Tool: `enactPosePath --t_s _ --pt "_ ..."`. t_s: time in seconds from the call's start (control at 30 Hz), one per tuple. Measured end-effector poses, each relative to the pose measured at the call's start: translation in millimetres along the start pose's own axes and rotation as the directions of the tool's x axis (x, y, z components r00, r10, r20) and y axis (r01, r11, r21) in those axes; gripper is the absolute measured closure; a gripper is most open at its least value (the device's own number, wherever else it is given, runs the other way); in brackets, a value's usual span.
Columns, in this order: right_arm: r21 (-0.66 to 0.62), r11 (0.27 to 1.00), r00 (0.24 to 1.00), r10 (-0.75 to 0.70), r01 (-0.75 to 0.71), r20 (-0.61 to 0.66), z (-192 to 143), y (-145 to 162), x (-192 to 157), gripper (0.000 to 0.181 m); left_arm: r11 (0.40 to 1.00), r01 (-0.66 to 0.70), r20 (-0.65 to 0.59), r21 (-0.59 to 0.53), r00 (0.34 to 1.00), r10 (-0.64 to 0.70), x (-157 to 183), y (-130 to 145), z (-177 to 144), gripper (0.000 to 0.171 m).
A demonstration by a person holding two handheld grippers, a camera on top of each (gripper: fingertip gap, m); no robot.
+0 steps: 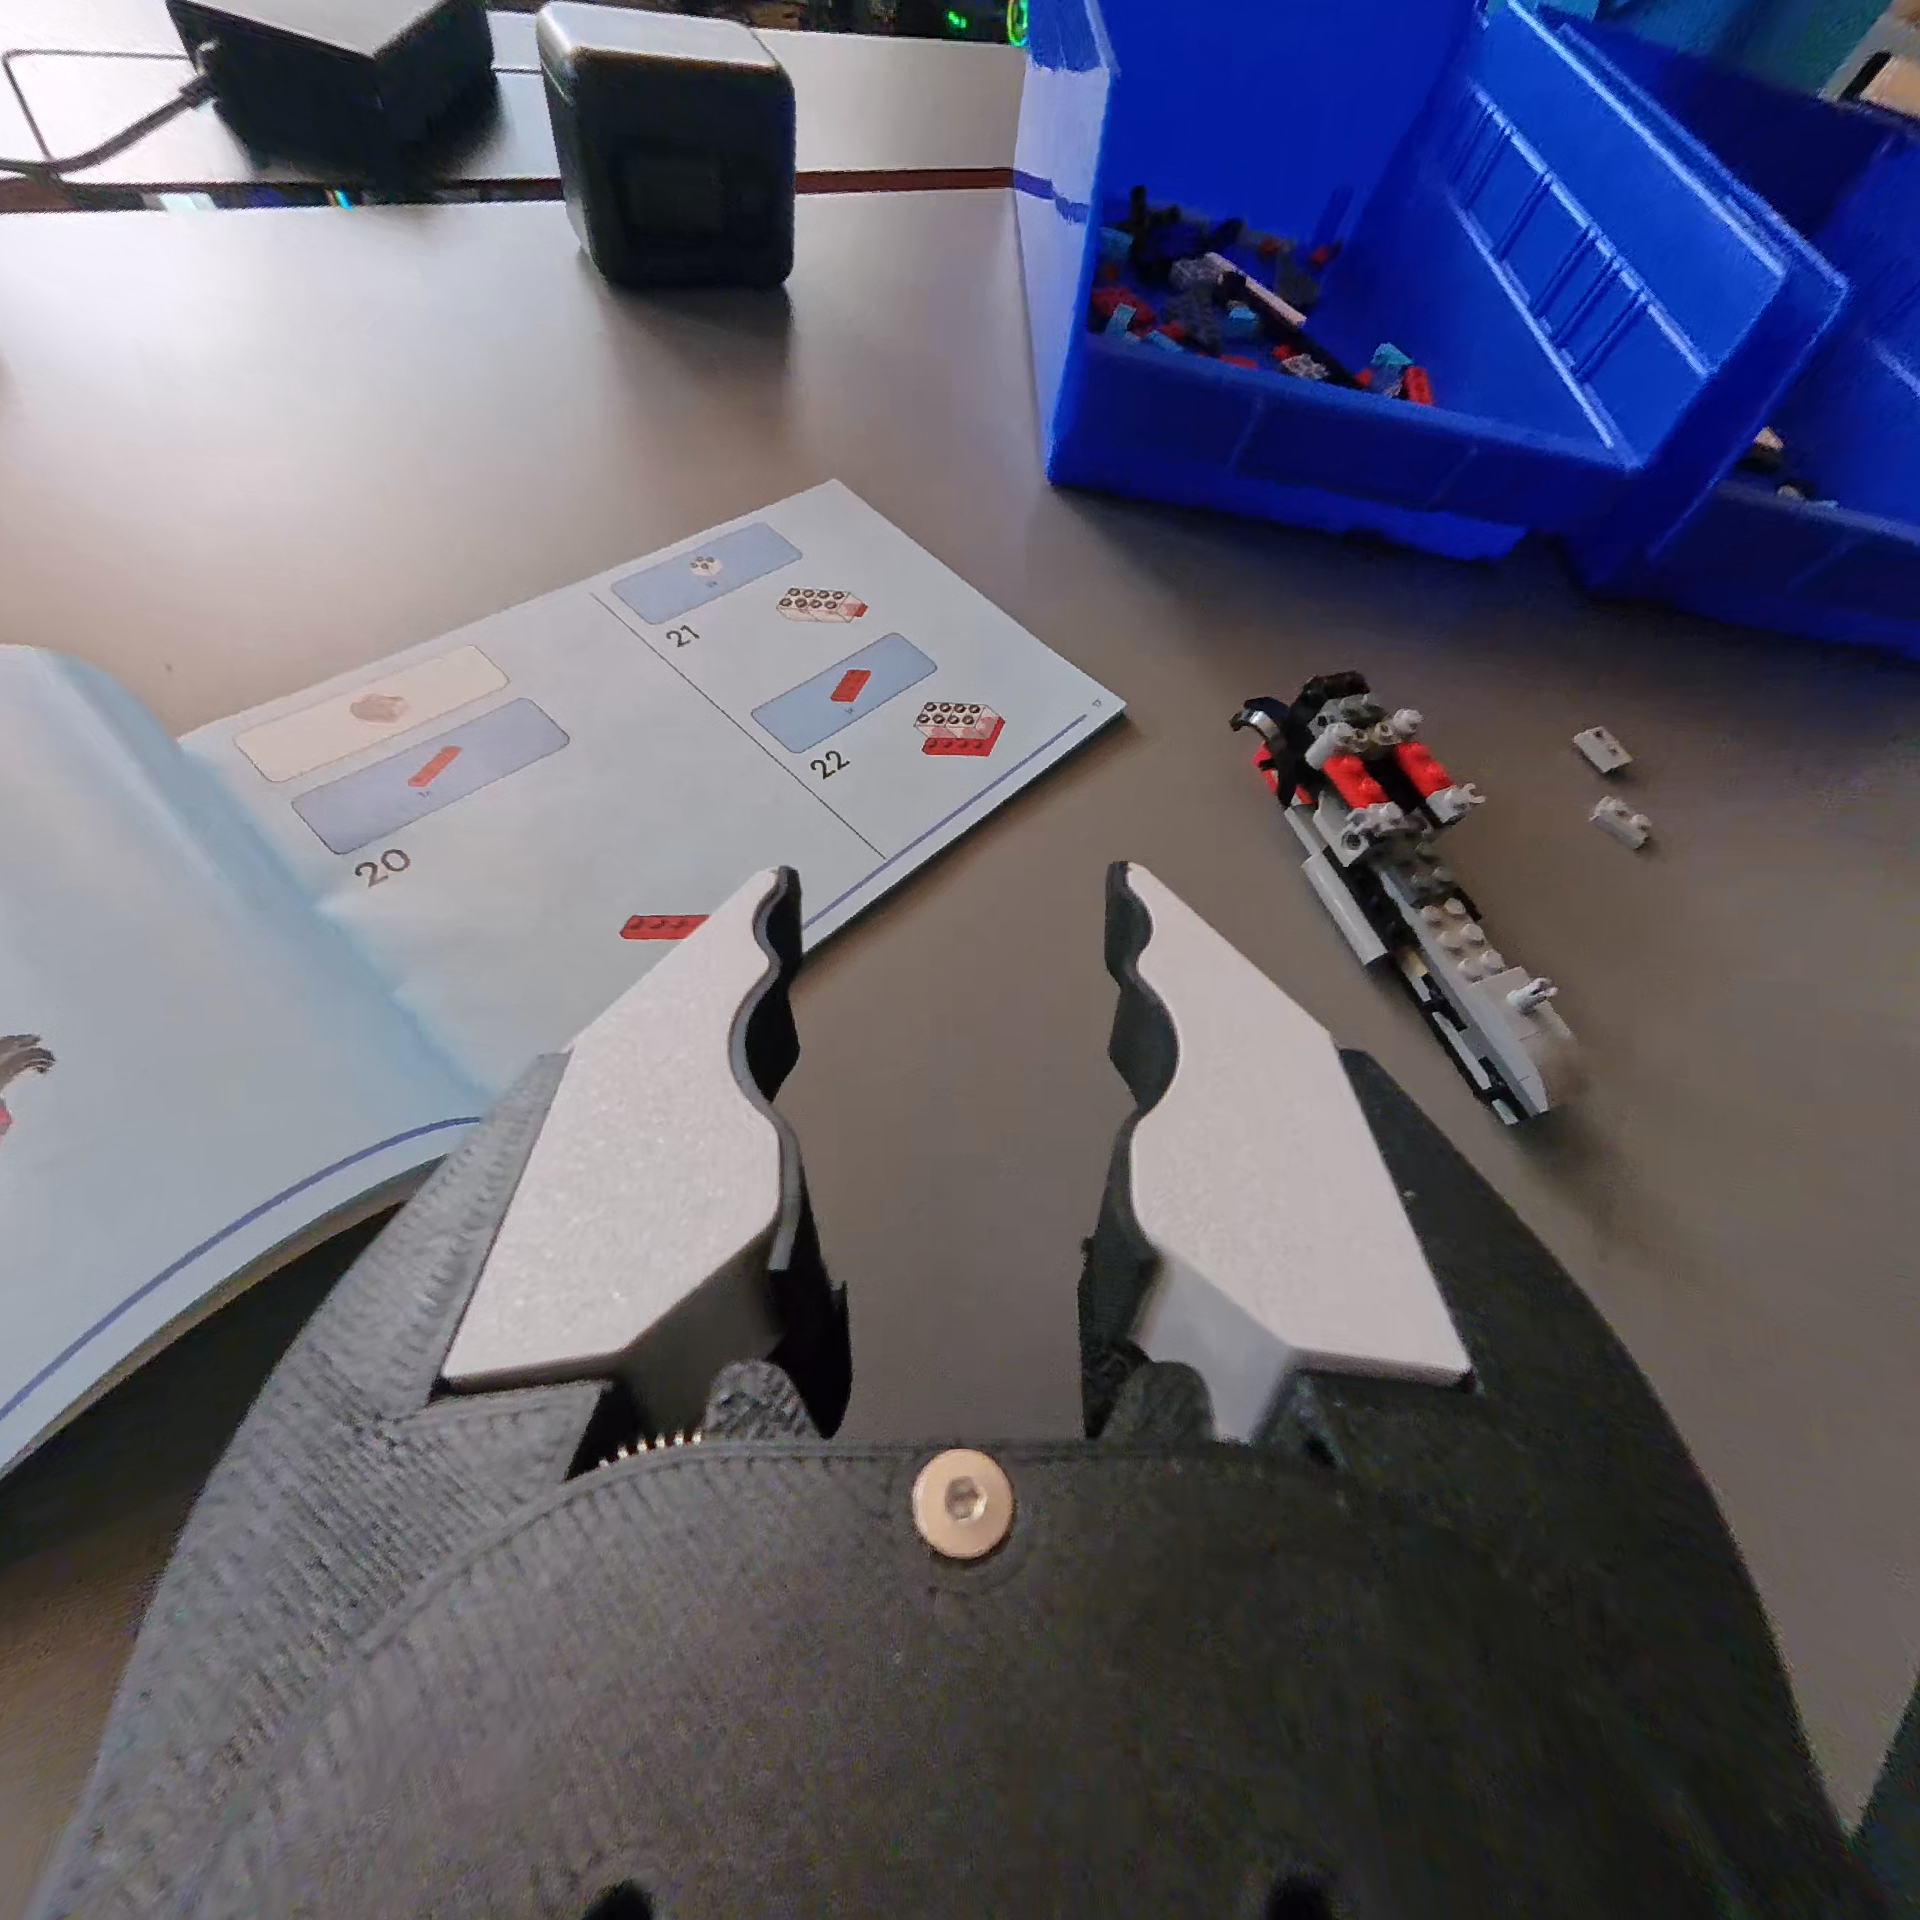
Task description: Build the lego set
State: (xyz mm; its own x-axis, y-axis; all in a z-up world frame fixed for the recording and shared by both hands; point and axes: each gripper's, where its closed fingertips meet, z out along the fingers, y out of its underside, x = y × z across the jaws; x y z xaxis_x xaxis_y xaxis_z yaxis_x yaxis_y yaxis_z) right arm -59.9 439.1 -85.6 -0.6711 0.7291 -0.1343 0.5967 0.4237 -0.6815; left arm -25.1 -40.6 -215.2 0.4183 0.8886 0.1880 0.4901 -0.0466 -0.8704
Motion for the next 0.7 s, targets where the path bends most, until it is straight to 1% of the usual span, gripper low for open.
enactPosePath --t_s 0.1,0.2,0.27,0.33,0.4,0.5,0.57,0.7 --pt "0.125 0.986 0.974 -0.136 0.115 0.183 32.7 -35.6 -94.3 0.173 0.999 0.003 -0.032 0.033 0.999 -0.002 4.0 -4.3 -2.3 0.112" --pt "0.228 0.958 0.9 -0.249 0.174 0.359 83.6 -55.3 -179.2 0.174 0.995 -0.006 -0.097 0.104 0.995 0.016 19.6 -13.1 -6.9 0.112" --pt "0.269 0.947 0.858 -0.281 0.175 0.429 124.9 -61.8 -220.3 0.174 0.99 0.002 -0.159 0.139 0.987 0.02 35.8 -16.4 -9.0 0.112" --pt "0.29 0.946 0.826 -0.279 0.147 0.49 162.3 -64.1 -254.3 0.174 0.989 -0.007 -0.193 0.148 0.981 0.036 49.2 -15.7 -9.9 0.113" --pt "0.29 0.95 0.82 -0.256 0.115 0.513 192.9 -63.7 -276.5 0.174 0.987 -0.024 -0.196 0.158 0.979 0.056 56.6 -14.8 -11.6 0.114" --pt "0.267 0.956 0.847 -0.239 0.12 0.475 224.3 -56.9 -287.6 0.174 0.981 -0.009 -0.211 0.193 0.976 0.051 59.2 -17.4 -18.0 0.115" --pt "0.256 0.956 0.861 -0.246 0.142 0.445 232.2 -50.9 -285.9 0.174 0.969 0.04 -0.246 0.245 0.969 0.022 57.6 -23.6 -27.2 0.117" --pt "0.244 0.957 0.871 -0.251 0.157 0.423 229.3 -38.5 -276.7 0.174 0.923 0.159 -0.347 0.352 0.937 -0.029 53.3 -36.8 -49.2 0.121"
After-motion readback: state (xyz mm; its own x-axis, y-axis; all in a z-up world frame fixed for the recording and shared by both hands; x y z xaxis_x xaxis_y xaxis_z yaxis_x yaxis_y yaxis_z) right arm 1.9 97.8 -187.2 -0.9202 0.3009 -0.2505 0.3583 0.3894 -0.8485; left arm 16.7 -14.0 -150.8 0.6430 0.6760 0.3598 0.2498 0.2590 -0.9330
